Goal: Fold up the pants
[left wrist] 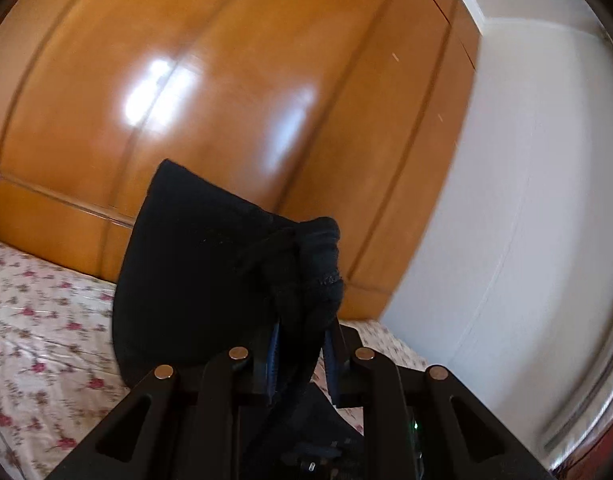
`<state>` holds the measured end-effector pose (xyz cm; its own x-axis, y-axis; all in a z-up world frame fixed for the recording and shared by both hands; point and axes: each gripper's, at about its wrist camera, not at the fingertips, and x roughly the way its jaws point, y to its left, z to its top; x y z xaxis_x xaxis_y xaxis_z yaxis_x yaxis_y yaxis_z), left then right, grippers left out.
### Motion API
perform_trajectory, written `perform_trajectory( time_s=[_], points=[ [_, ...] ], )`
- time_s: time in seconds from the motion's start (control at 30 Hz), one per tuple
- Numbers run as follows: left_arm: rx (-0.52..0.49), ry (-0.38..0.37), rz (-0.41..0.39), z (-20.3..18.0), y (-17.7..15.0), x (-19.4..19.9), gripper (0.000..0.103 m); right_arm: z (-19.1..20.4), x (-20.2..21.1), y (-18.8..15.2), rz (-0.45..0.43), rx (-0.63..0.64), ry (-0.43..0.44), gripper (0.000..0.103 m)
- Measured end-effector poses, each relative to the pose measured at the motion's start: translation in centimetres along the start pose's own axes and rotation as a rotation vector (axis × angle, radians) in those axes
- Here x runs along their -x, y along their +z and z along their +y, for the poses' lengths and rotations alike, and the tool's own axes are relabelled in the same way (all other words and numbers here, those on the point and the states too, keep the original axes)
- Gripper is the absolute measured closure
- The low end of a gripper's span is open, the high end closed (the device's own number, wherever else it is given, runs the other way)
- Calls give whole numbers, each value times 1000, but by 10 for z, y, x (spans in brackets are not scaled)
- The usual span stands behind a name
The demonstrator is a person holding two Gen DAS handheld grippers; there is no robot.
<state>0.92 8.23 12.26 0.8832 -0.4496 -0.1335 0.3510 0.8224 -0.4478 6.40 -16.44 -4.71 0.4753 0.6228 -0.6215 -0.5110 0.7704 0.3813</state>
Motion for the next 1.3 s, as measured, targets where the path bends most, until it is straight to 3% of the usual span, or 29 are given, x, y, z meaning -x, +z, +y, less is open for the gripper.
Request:
perform_trajectory(
  time_s=[0.13,0.33,0.47,0.53,0.63,0.7,0.8,0.93,1.1,1.2,1.3],
  points=[
    [-36,-55,111,-21,-20,-41,85,-39,29,6,-50,-80,-82,59],
    [-79,-117,283,-45,-65,-95,85,-92,66,11,-142,-253,-132,57],
    [-111,-113,402,-48,-101,-135,85,-111,81,13,-180,-319,-147,57],
    [-134,-102,416,-52,-115,-144,85,-118,84,12,-183,-350,-145,57],
    [-157,-96,431,-63,-128,-151,85,-126,85,11,-180,-393,-108,57],
    [-188,-87,447,-67,-137,-154,85,-129,83,11,-180,-431,-17,54],
    [-238,-71,460,-68,-148,-155,85,-137,72,7,-132,-545,160,30],
    [-301,-41,485,-75,-161,-154,85,-150,57,-8,-105,-716,302,28],
    [-402,-58,531,-88,-176,-162,64,-143,61,-3,-107,-697,307,19],
    [-472,-102,537,-98,-177,-150,62,-133,60,2,-72,-637,264,17],
    [-497,-89,541,-92,-172,-140,62,-128,54,3,-38,-587,216,17]
  ],
)
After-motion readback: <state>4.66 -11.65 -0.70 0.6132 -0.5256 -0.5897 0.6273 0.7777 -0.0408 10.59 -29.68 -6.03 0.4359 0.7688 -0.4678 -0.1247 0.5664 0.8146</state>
